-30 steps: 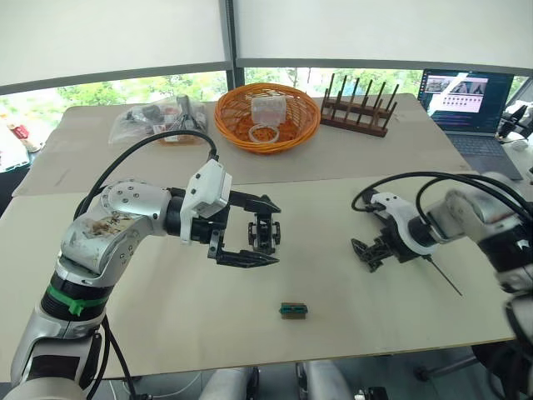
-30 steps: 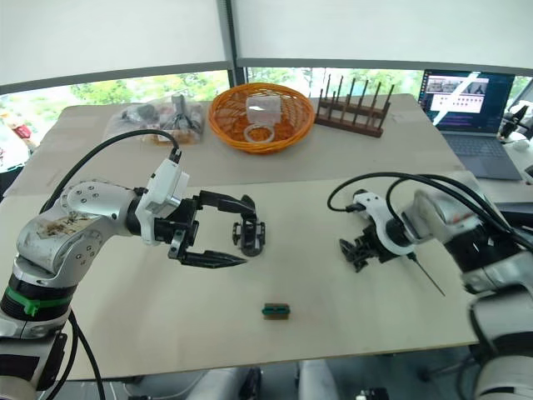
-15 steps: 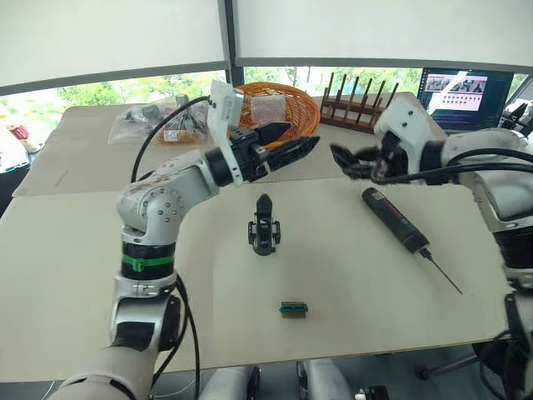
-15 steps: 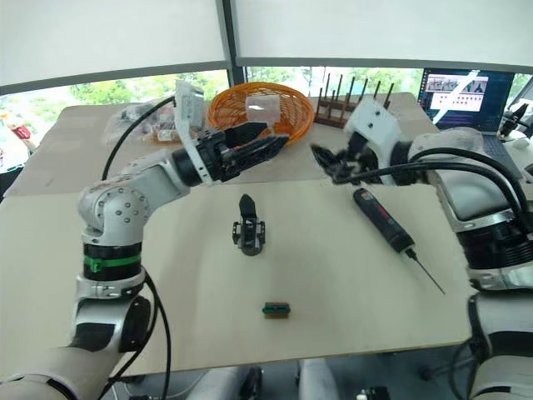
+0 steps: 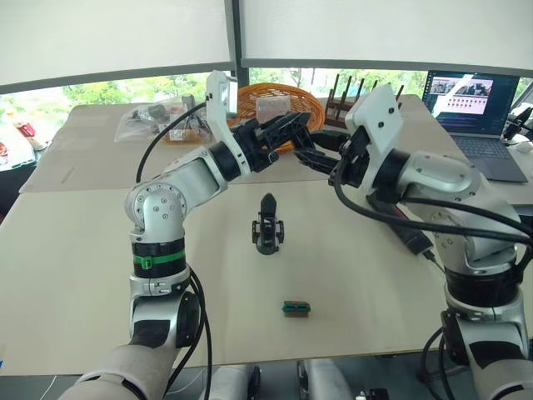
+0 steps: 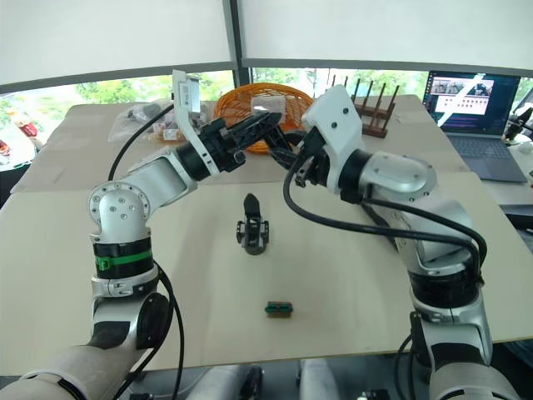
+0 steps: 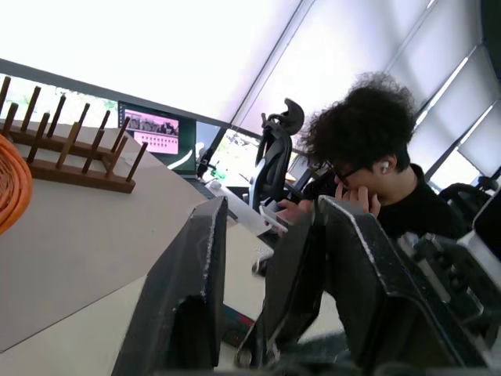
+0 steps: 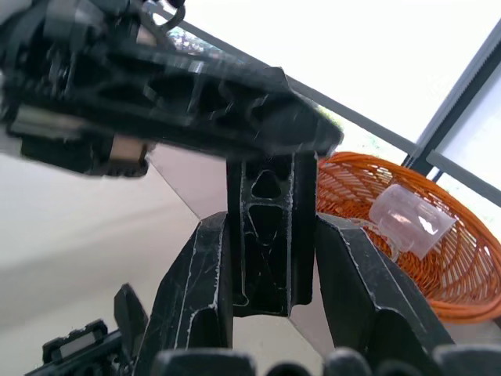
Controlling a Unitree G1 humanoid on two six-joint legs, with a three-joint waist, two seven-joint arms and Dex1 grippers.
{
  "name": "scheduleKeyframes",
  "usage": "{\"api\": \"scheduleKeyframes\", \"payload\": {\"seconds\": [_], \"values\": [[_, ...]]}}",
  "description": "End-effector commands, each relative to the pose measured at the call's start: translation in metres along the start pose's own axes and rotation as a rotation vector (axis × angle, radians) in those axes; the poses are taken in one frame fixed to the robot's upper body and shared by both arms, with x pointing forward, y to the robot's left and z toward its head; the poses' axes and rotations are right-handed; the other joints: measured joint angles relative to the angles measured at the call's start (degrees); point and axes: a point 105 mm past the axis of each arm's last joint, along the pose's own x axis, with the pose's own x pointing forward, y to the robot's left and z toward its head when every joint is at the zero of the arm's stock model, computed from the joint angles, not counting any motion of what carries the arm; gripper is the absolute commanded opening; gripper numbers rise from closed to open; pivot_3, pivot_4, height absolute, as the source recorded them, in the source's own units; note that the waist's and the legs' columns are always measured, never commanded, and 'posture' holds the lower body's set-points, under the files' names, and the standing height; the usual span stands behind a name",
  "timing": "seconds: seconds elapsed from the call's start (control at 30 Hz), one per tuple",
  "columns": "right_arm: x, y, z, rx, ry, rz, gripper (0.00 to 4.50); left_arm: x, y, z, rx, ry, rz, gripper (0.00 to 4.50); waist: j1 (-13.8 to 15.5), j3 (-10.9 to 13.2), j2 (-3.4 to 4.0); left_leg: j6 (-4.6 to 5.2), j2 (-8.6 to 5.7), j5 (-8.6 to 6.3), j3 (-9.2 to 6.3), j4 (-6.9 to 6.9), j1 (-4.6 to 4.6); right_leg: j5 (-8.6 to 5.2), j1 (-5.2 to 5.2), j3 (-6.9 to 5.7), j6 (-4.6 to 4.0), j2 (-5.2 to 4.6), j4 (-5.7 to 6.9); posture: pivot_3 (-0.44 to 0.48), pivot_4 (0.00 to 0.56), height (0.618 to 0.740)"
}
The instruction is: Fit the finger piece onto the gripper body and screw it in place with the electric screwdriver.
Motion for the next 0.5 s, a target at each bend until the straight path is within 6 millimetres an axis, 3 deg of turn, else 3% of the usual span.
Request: {"api": "scheduleKeyframes", "payload": {"seconds": [0.03,0.13,0.23,0.3,0.33,0.5], "values": [[-0.007,-0.003,0.018,-0.022,-0.067,-0.046,1.12,0.001,-0.018,0.011,0.029,-0.030,-0.065,2.13,0.0,0.0,0.00,-0.01,0.01,0.00,0.00,-0.02,0.02,0.00,0.00,0.00,0.00,0.01,0.00,0.000,0.150,0.740],[-0.008,-0.004,0.020,-0.016,-0.074,-0.065,1.12,0.000,-0.018,0.009,0.022,-0.027,-0.063,2.13,-0.1,0.0,0.00,-0.01,0.01,0.00,0.00,-0.04,0.03,0.00,0.00,0.01,-0.01,0.01,0.00,0.000,0.150,0.740],[-0.010,-0.006,0.023,-0.021,-0.084,-0.088,1.12,-0.001,-0.014,0.008,0.011,-0.029,-0.052,1.30,-0.1,0.0,0.00,-0.01,0.00,0.00,0.00,-0.03,0.03,0.00,0.01,0.01,-0.01,0.00,-0.01,0.000,0.150,0.740],[-0.011,-0.007,0.025,-0.025,-0.090,-0.097,1.12,0.000,-0.011,0.008,0.039,-0.030,-0.030,0.26,-0.1,0.0,0.00,-0.01,0.00,0.00,0.00,-0.02,0.03,0.00,0.01,0.00,-0.01,0.01,-0.01,0.000,0.150,0.740],[-0.011,-0.008,0.026,-0.026,-0.092,-0.099,1.12,0.000,-0.009,0.009,0.054,-0.033,-0.019,0.00,-0.1,0.0,0.00,-0.01,-0.01,0.00,0.00,-0.03,0.03,0.00,0.01,0.01,-0.01,0.01,-0.01,0.000,0.150,0.740],[-0.014,-0.007,0.024,-0.076,-0.075,-0.104,1.12,0.002,-0.003,0.015,0.055,-0.058,-0.002,0.00,0.0,0.0,0.00,0.00,-0.02,0.01,0.00,-0.03,0.03,0.00,0.02,0.00,-0.01,0.01,-0.02,0.000,0.150,0.740]]}}
